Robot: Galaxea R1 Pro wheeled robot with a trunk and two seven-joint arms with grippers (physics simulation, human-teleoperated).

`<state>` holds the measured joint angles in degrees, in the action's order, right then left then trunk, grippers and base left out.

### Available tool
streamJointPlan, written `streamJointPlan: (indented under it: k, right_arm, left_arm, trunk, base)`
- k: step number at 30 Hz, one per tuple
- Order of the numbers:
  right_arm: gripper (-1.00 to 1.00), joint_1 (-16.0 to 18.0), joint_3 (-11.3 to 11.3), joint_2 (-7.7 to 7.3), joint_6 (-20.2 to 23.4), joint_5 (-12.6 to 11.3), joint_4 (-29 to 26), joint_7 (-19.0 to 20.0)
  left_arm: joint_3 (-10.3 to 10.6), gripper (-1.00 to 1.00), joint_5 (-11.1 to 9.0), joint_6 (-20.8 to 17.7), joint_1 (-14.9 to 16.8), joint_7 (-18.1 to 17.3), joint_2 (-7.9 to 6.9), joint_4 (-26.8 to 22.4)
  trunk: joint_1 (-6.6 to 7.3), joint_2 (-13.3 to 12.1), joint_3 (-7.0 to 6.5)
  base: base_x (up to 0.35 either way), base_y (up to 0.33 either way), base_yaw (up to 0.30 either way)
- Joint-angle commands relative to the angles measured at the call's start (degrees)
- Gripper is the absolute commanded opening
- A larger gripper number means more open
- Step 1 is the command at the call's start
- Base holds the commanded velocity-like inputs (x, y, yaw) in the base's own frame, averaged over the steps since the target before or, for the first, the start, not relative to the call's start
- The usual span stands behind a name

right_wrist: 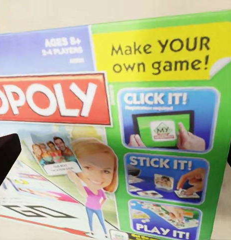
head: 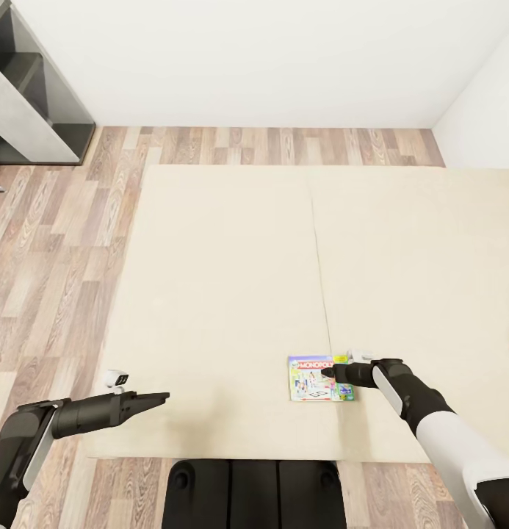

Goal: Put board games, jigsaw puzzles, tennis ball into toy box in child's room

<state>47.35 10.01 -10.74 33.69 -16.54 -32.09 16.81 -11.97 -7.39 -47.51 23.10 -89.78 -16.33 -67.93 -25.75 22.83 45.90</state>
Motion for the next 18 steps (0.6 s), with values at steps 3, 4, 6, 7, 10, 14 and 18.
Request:
streamJointPlan:
  k: [3, 4, 6, 7, 10, 14, 18]
  right_arm:
    - [1.0, 0.0, 0.3, -0.07, 0.2, -0.2, 0.0, 0.0]
    - [1.0, 0.0, 0.3, -0.07, 0.2, -0.2, 0.0, 0.0]
    - [1.0, 0.0, 0.3, -0.07, 0.2, -0.2, 0.0, -0.1]
    - [1.0, 0.0, 0.3, -0.09, 0.2, -0.2, 0.0, -0.1]
    - [1.0, 0.0, 0.3, -0.08, 0.2, -0.2, 0.0, -0.1]
    - [1.0, 0.0, 0.3, -0.08, 0.1, -0.2, 0.0, -0.1]
    - [1.0, 0.0, 0.3, -0.07, 0.1, -0.2, 0.0, -0.1]
  left_arm:
    - [0.0, 1.0, 0.0, -0.6, 0.0, -0.2, -0.01, 0.0]
    - [0.0, 1.0, 0.0, -0.6, 0.0, -0.2, -0.01, 0.0]
    - [0.0, 1.0, 0.0, -0.6, 0.0, -0.2, -0.01, 0.0]
    - [0.0, 1.0, 0.0, -0.6, 0.0, -0.2, -0.01, 0.0]
    - [0.0, 1.0, 0.0, -0.6, 0.0, -0.2, -0.01, 0.0]
    - [0.0, 1.0, 0.0, -0.6, 0.0, -0.2, -0.01, 0.0]
    - [0.0, 1.0, 0.0, -0.6, 0.0, -0.2, -0.01, 0.0]
  trunk:
    - [-0.03, 0.1, 0.06]
    - [-0.03, 0.1, 0.06]
    - [-0.03, 0.1, 0.06]
    - [-0.03, 0.1, 0.06]
    - [-0.03, 0.1, 0.06]
    - [-0.03, 0.1, 0.06]
    - [-0.03, 0.1, 0.06]
  base:
    - [0.0, 0.05, 0.0]
    - [0.0, 0.026, 0.0]
    - [0.0, 0.015, 0.0]
    - [0.0, 0.011, 0.0]
    - [0.0, 0.016, 0.0]
    - [0.0, 0.121, 0.0]
    - [0.0, 0.1, 0.0]
